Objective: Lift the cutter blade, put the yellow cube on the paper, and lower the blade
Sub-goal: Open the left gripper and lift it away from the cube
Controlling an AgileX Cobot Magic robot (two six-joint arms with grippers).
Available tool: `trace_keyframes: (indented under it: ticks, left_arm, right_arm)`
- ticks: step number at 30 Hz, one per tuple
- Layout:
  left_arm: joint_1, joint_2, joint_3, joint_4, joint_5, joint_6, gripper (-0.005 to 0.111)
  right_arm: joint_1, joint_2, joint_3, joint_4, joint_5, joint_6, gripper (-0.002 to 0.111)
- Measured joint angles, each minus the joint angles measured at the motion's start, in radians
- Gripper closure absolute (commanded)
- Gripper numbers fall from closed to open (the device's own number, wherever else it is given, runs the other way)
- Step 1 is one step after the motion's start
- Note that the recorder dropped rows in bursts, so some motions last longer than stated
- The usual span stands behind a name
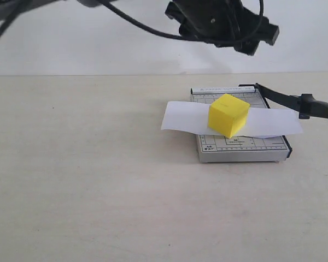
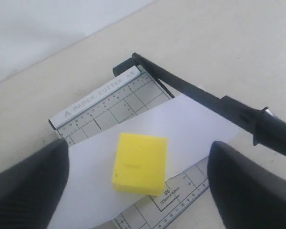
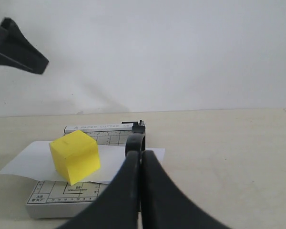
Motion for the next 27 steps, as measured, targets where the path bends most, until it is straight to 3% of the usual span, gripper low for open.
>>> trace_keyframes:
  ticks: [5, 11, 17, 19, 21, 23, 24, 27]
  left_arm:
    - [0.0, -0.145, 0.104, -0.002, -0.021, 0.015, 0.043]
    - [0.0, -0.374, 0.396, -0.004, -0.16, 0.02, 0.043]
    - [0.0, -0.733, 0.834, -0.058, -0.408, 0.021, 0.046]
    - [0.0, -0.926, 1.058, -0.077, -0.55, 0.015, 0.049]
    - [0.0, -1.062, 1.233, -0.08, -0.657, -0.006, 0.054]
    - [0.0, -1.193, 1.372, -0.083, -0.731, -0.054, 0.067]
    - [0.0, -1.233, 1.41, -0.082, -0.747, -0.067, 0.077]
    - [0.0, -1.362, 1.517, -0.082, -0.765, -0.089, 0.093]
  right_arm:
    - [0.0, 0.0, 0.0, 0.0, 0.0, 0.0, 0.109]
    - [0.0, 0.0, 0.0, 0.0, 0.0, 0.002, 0.109]
    - [0.0, 0.0, 0.0, 0.0, 0.0, 0.002, 0.109]
    - [0.0, 0.0, 0.0, 0.0, 0.0, 0.002, 0.109]
    - [0.0, 0.0, 0.0, 0.0, 0.0, 0.004, 0.109]
    - [0.0, 0.0, 0.0, 0.0, 0.0, 0.004, 0.109]
    - [0.0, 0.0, 0.0, 0.0, 0.0, 0.004, 0.109]
    - [0.0, 0.0, 0.0, 0.0, 0.0, 0.007, 0.109]
